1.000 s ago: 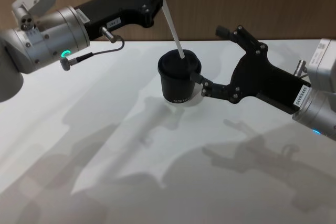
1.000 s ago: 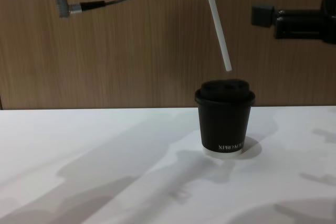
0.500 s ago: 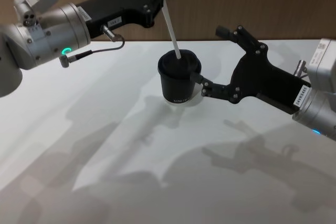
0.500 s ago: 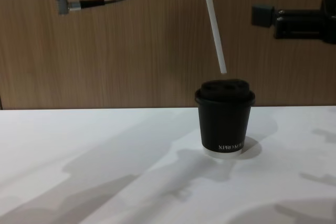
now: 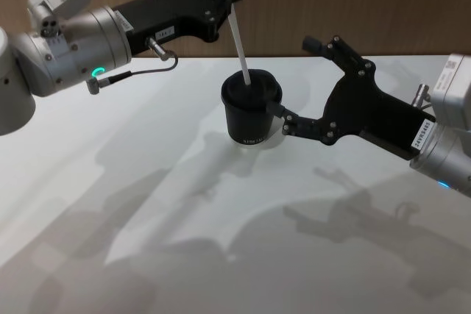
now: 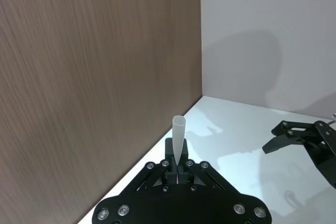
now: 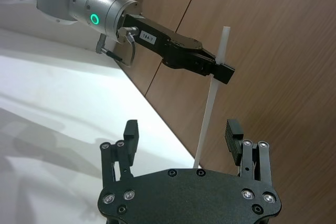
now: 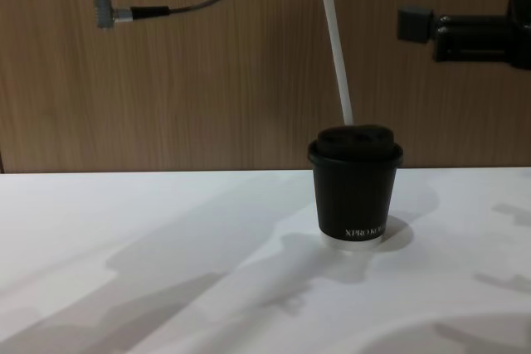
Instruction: Pick up the straw with one hand, pass it to the other hand, and insert it into the cup.
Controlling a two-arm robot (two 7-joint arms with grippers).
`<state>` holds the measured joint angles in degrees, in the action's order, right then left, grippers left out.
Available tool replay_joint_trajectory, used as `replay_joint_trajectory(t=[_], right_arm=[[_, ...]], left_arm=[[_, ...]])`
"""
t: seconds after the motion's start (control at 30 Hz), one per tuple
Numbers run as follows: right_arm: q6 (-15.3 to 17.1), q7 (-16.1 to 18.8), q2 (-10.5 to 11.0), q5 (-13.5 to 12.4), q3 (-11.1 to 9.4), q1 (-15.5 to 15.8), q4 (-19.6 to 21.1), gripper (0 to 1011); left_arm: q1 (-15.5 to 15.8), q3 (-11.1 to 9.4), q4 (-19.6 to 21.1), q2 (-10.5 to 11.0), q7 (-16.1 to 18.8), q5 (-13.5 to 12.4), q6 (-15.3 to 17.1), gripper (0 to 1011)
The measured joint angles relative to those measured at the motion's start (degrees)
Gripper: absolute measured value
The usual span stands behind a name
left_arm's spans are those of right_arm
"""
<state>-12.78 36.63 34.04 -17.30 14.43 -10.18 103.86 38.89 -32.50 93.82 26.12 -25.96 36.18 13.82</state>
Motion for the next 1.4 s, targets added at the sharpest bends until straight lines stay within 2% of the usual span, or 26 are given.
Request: replay_joint_trajectory(t=[0.93, 1.4], right_arm=[[0.0, 0.0, 0.0, 0.0, 0.0, 0.0, 0.0, 1001], [0.0, 0.0, 0.0, 0.0, 0.0, 0.0, 0.0, 1001]], left_arm=[[0.0, 0.2, -0.7, -0.9, 0.5, -3.0, 0.5, 7], [0.0, 0.6, -1.2, -1.1, 0.0, -3.2, 1.3, 7]])
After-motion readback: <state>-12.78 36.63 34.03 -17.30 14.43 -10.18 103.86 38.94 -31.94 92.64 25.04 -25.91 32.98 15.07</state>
